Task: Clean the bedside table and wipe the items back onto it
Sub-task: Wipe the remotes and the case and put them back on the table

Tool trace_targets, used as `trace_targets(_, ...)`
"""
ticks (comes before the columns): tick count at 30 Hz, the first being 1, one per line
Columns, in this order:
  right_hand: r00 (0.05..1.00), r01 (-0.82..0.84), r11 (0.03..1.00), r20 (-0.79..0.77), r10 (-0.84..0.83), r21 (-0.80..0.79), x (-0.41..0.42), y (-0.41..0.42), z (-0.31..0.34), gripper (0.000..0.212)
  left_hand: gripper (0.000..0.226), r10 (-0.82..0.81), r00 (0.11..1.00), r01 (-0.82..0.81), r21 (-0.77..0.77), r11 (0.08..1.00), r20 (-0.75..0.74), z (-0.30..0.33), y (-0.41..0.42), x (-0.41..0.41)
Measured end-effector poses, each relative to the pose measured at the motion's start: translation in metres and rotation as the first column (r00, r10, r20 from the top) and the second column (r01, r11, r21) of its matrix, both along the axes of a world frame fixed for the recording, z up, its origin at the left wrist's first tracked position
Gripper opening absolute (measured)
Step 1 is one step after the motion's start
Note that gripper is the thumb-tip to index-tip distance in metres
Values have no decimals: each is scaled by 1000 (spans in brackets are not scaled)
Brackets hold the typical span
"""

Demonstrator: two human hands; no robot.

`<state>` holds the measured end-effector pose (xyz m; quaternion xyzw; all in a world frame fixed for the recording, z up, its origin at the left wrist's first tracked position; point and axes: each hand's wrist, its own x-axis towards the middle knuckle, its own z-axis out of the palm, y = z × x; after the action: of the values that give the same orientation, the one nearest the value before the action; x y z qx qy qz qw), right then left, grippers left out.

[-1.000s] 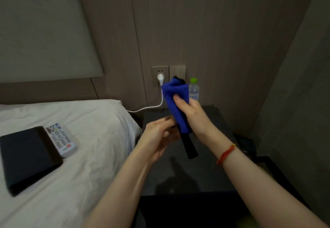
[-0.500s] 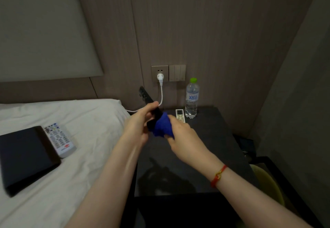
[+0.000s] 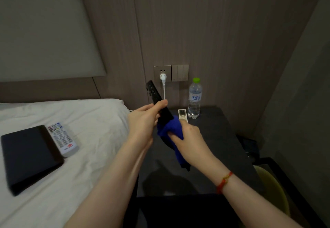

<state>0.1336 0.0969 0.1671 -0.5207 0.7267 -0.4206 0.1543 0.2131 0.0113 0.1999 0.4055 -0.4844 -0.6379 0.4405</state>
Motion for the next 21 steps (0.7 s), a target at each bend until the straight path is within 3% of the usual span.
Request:
trace_targets(3, 997, 38, 998, -58, -41, -48, -4, -7, 7, 28, 8, -40, 999, 41, -50, 998, 15, -8, 7, -7)
trace_targets(6, 990, 34, 998, -138, -41, -53, -8, -12, 8, 29, 17, -83, 997, 83, -30, 996, -1, -15, 6, -9)
trace_targets(10, 966, 59, 998, -253, -49, 33, -11, -13, -3, 31, 13, -165, 986, 163, 80, 983, 14, -28, -1, -13)
trace_targets(13, 954, 46, 996, -298, -20, 79, -14, -17, -9, 34, 9, -134, 991, 131, 136, 982, 17, -35, -9, -17)
trace_targets(17, 994, -74, 993, -79, 82, 95, -27, -23, -11, 24, 22, -68, 997, 63, 213, 975, 20, -36, -36, -31)
trace_targets(21, 970, -15, 996, 241, -7, 88, -61, -40, -3, 17, 25, -8, 998, -8, 250, 968, 64, -47, -85, -57)
